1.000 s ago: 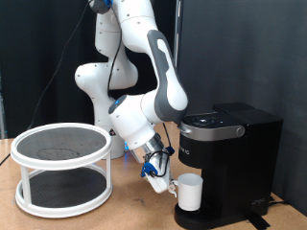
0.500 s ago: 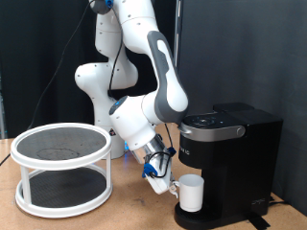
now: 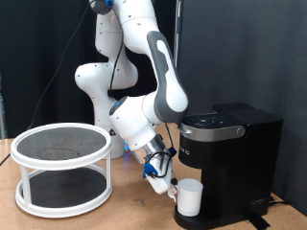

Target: Make a cup of coffee with the keurig machine

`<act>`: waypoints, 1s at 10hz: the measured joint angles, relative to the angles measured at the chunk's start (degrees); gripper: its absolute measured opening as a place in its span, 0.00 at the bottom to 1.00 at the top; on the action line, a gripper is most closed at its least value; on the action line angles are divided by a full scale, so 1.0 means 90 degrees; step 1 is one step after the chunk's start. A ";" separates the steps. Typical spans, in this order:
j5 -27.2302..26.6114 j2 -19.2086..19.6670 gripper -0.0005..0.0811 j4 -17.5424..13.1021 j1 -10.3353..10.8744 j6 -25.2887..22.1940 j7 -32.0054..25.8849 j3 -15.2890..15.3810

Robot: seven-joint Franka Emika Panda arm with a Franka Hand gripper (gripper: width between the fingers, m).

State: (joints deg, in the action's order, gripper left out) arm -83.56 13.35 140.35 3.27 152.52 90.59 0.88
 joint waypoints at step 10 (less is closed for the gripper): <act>0.1112 -0.0667 0.91 0.0732 -0.0320 -0.0989 0.0228 -0.0269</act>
State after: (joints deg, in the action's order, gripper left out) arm -73.55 7.35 146.93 0.39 143.62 92.64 -1.55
